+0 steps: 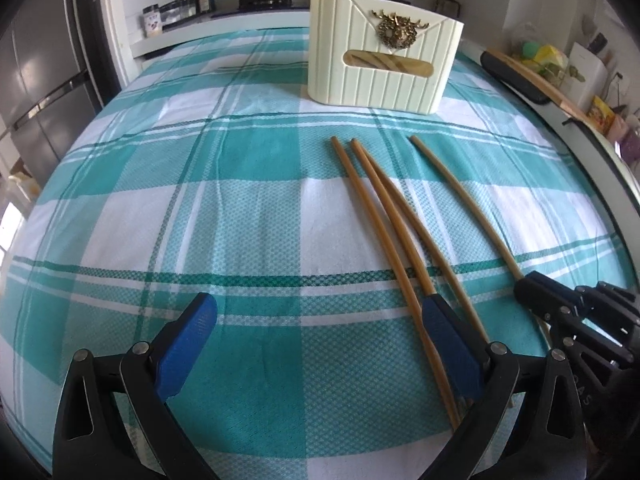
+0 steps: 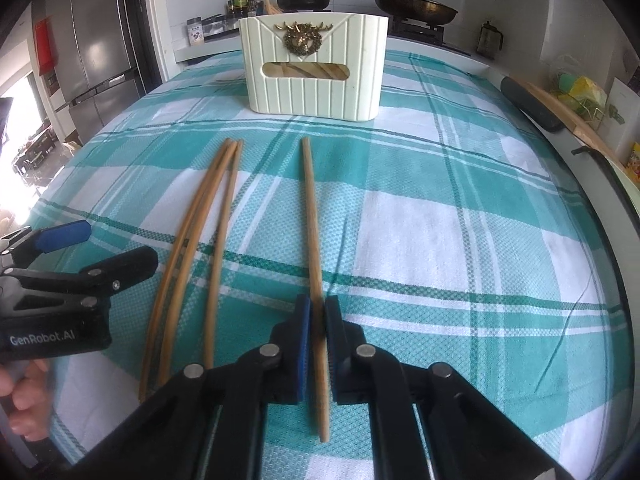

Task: Organize utensils
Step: 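Hold the chopstick in the right gripper just above the cloth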

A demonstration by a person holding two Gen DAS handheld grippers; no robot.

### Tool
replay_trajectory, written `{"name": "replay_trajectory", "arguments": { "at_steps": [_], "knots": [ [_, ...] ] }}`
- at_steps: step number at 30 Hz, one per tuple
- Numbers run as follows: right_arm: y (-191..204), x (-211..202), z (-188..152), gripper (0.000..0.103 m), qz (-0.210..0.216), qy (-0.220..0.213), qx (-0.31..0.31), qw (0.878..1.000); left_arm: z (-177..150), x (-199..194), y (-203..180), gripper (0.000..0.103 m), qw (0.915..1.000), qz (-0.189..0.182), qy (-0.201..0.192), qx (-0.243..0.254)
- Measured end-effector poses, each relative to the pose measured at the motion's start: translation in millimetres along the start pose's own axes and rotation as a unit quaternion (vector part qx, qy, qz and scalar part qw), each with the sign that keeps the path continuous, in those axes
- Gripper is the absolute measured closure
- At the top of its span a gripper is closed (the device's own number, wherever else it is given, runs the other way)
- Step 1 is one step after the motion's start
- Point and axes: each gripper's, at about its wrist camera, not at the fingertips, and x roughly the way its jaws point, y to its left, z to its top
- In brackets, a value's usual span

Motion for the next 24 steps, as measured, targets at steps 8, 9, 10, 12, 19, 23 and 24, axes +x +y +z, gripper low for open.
{"name": "replay_trajectory", "arguments": {
  "at_steps": [8, 9, 10, 12, 19, 23, 24],
  "knots": [
    [-1, -2, -1, 0.095, -0.002, 0.0, 0.003, 1.0, 0, 6, -3, 0.0, 0.9999, 0.008, 0.007, 0.005],
    [-1, -1, -2, 0.095, -0.002, 0.0, 0.003, 1.0, 0, 6, -2, 0.0, 0.9999, 0.009, 0.008, 0.004],
    [0, -1, -2, 0.095, -0.004, 0.0, 0.001, 1.0, 0, 5, -1, 0.0, 0.9999, 0.011, 0.008, 0.003],
    [2, -1, -1, 0.095, -0.005, 0.003, -0.003, 1.0, -1, 5, 1, 0.0, 0.9999, 0.015, 0.007, 0.003],
    [3, -2, -3, 0.095, -0.004, 0.004, 0.0, 1.0, -1, 8, 7, 0.001, 0.9996, 0.024, 0.016, 0.002],
    [2, -2, -2, 0.095, -0.001, 0.005, 0.004, 1.0, -2, 6, 7, 0.001, 0.9998, 0.01, 0.016, -0.002],
    [1, -3, -2, 0.095, 0.0, 0.005, 0.006, 1.0, -2, 4, 8, 0.001, 0.9999, 0.0, 0.014, -0.009]
  ]
}}
